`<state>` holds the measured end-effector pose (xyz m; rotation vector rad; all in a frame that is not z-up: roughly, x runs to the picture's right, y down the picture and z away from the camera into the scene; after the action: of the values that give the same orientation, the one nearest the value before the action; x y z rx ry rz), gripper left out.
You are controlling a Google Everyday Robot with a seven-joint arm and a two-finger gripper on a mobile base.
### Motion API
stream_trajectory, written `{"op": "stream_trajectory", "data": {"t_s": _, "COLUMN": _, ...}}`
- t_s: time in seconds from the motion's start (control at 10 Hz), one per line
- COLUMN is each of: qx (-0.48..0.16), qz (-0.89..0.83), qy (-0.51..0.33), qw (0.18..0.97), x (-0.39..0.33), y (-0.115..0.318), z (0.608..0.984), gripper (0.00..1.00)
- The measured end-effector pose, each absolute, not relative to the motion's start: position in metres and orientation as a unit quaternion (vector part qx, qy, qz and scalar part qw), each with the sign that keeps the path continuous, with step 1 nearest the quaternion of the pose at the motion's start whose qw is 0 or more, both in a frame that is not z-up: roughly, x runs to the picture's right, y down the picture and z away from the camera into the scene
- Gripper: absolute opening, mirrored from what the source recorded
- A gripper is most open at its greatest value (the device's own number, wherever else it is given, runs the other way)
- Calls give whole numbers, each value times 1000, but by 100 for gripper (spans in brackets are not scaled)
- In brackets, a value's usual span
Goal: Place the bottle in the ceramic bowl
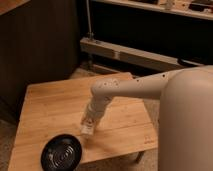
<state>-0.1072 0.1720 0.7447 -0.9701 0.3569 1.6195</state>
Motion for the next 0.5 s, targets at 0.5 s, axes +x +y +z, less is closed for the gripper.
{"op": "stream_trajectory", "data": {"t_s": 0.5, "qx": -516, "qz": 585, "qy": 45, "qw": 624, "x": -179, "y": 183, "z": 654, "gripper": 0}}
